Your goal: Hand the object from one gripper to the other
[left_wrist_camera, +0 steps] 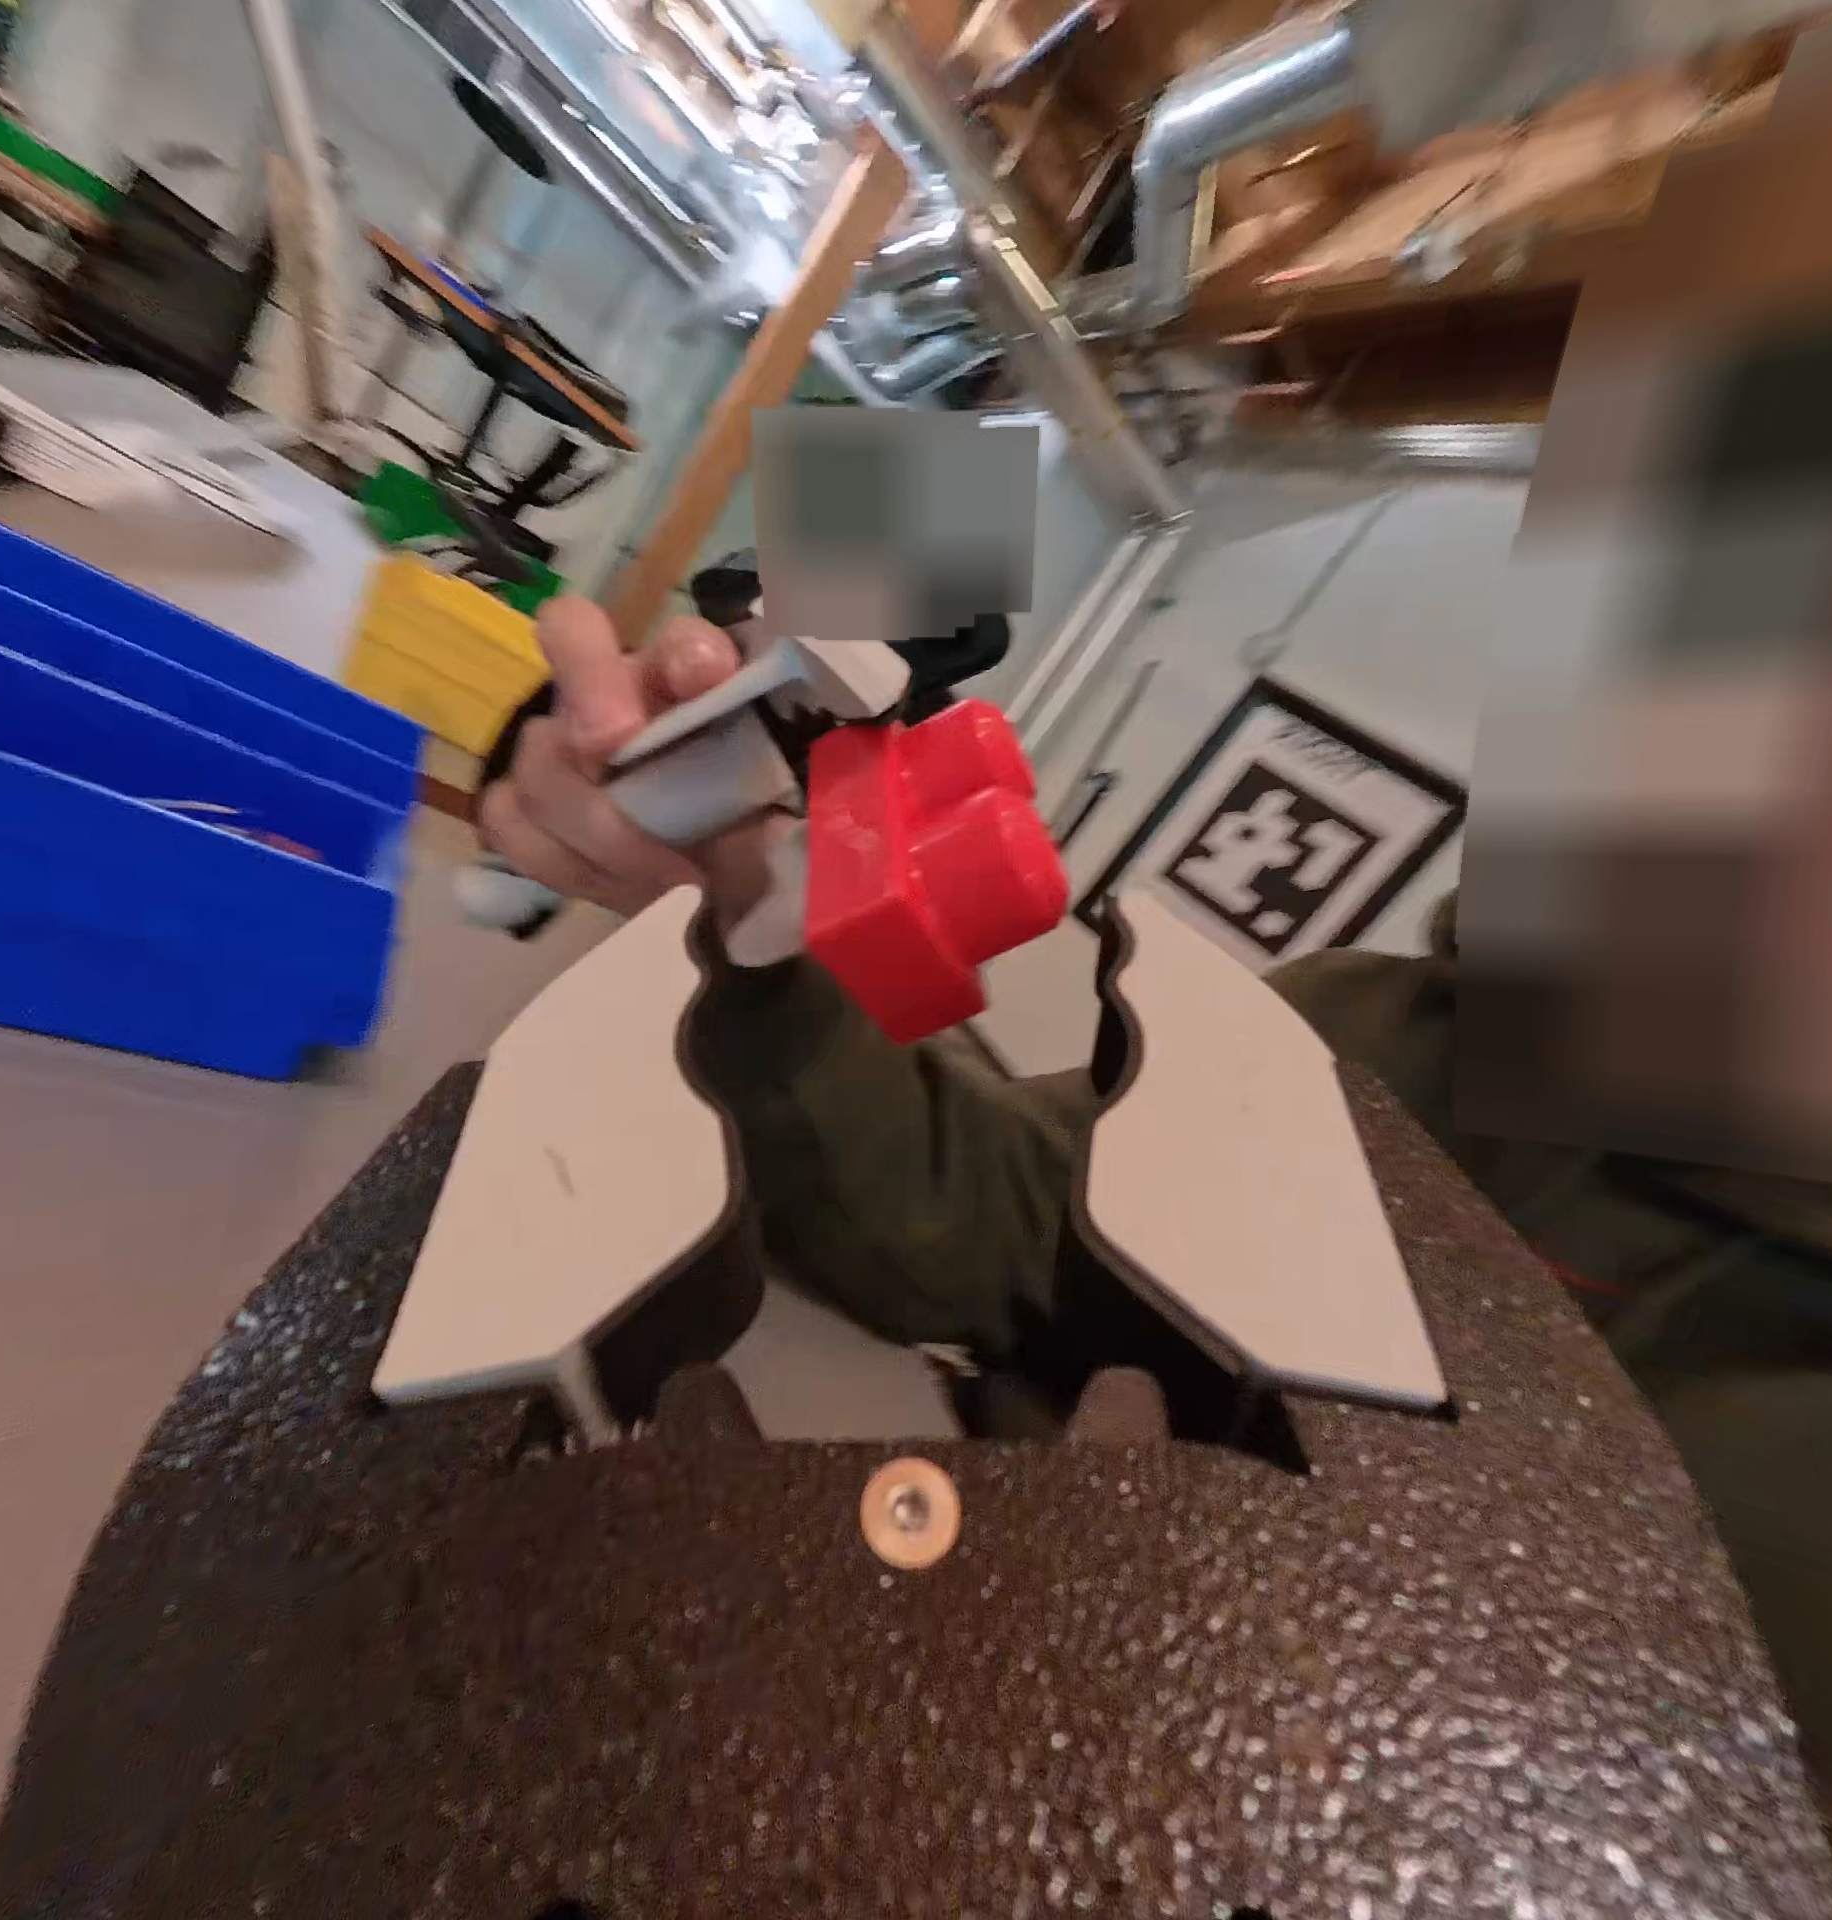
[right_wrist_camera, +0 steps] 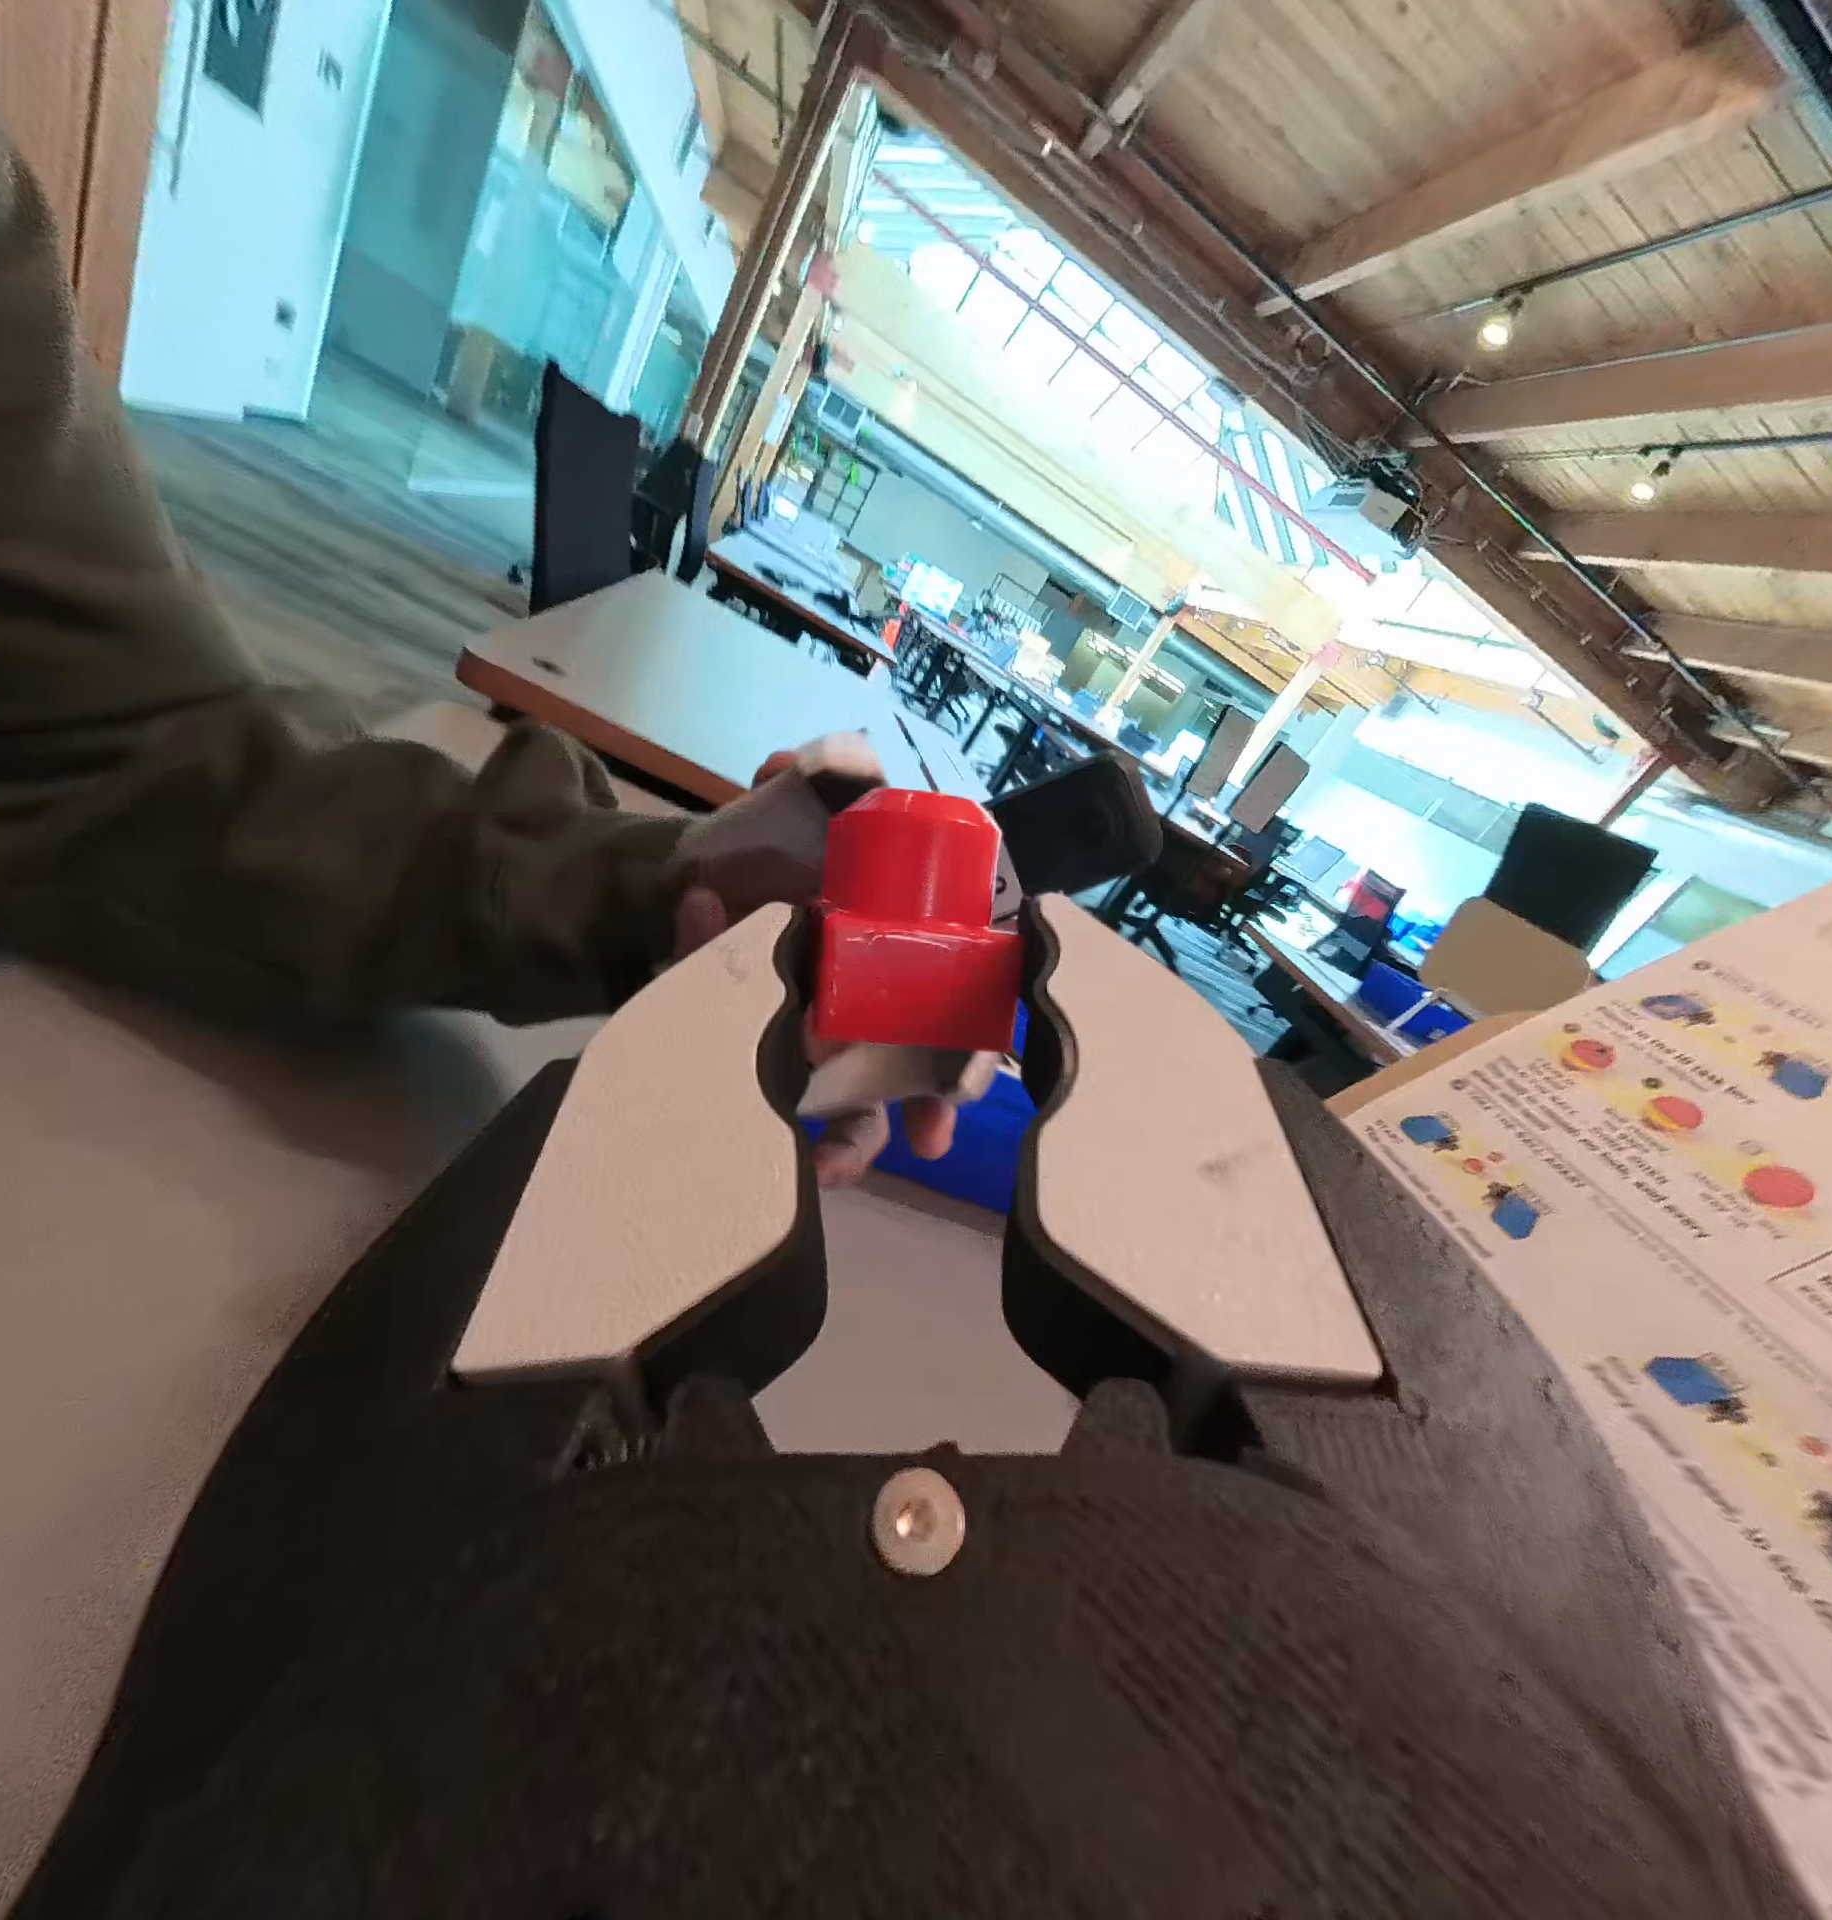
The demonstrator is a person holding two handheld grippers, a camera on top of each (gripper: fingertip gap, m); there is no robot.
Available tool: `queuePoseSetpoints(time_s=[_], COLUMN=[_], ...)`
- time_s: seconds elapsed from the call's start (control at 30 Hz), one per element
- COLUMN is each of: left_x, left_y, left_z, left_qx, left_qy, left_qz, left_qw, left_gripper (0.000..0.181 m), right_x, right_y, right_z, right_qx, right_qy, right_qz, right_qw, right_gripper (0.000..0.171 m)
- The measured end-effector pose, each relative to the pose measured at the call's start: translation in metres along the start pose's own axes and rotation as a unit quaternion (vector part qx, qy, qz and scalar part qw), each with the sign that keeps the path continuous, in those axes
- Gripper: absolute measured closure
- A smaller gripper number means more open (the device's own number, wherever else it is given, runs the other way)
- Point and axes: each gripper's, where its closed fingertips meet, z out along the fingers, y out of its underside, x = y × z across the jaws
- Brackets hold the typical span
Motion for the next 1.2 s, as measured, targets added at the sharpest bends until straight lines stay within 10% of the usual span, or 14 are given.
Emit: queuePoseSetpoints(time_s=[0.43, 0.73, 0.97, 1.2], left_x=[-0.026, -0.039, -0.031, -0.035], left_y=[0.012, -0.021, -0.008, -0.006], left_z=[-0.003, -0.034, -0.035, -0.034], left_qx=[-0.01, 0.033, -0.015, -0.026], left_qy=[-0.015, -0.188, -0.169, -0.188], left_qz=[-0.035, 0.274, 0.316, 0.258], left_qw=[0.999, 0.943, 0.933, 0.947], left_gripper=[0.133, 0.136, 0.136, 0.115], right_x=[0.0, 0.028, 0.019, 0.015], right_y=[0.043, 0.039, 0.046, 0.041], right_z=[0.002, 0.012, 0.03, 0.025], right_qx=[-0.135, -0.059, -0.065, -0.07], right_qy=[0.014, 0.067, 0.046, 0.027], right_qz=[-0.086, 0.281, 0.296, 0.187], right_qw=[0.987, 0.955, 0.952, 0.98], right_gripper=[0.134, 0.087, 0.126, 0.126])
